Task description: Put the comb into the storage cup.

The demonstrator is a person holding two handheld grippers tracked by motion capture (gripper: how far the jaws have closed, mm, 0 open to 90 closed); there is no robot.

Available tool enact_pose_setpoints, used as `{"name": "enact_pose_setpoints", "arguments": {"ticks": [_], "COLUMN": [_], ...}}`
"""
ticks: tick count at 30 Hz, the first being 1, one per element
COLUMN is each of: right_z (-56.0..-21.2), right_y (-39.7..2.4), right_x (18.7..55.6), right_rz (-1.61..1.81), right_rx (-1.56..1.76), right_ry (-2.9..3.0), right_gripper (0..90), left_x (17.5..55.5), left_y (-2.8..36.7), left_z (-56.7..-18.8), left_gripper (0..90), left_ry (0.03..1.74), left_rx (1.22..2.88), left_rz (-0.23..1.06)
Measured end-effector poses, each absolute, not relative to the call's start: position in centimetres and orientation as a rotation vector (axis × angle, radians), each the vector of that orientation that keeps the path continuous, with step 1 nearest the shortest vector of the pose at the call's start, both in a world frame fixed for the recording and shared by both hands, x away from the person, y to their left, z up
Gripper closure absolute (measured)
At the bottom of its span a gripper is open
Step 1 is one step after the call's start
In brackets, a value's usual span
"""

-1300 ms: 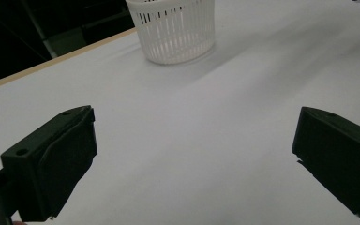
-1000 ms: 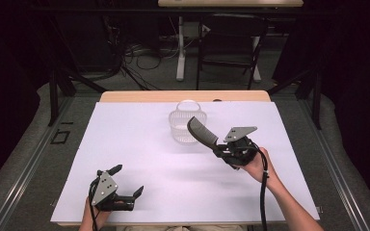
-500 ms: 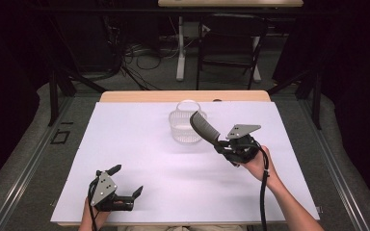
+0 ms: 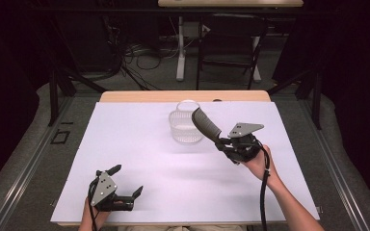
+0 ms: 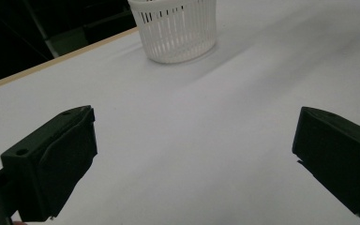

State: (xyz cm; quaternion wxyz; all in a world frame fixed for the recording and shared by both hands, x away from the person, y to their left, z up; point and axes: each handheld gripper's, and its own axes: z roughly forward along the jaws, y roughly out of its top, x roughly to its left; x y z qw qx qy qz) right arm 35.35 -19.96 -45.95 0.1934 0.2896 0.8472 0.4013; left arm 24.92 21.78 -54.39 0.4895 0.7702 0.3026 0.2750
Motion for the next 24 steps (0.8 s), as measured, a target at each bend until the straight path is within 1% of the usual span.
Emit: {"name": "enact_pose_setpoints", "arguments": {"ticks": [24], "right_z": [-45.56], "right_y": [-19.35], "right_x": [36.23], "right_rz": [1.151], "right_rx": [0.795], "right_ry": [2.336], "right_gripper": [72.5], "left_x": [24.63], "left_y": [22.14], "left_z": [-54.46], "left_gripper": [0.2], "left_ry": [0.757], "left_rx": [1.867], "left_rz": [0.675]}}
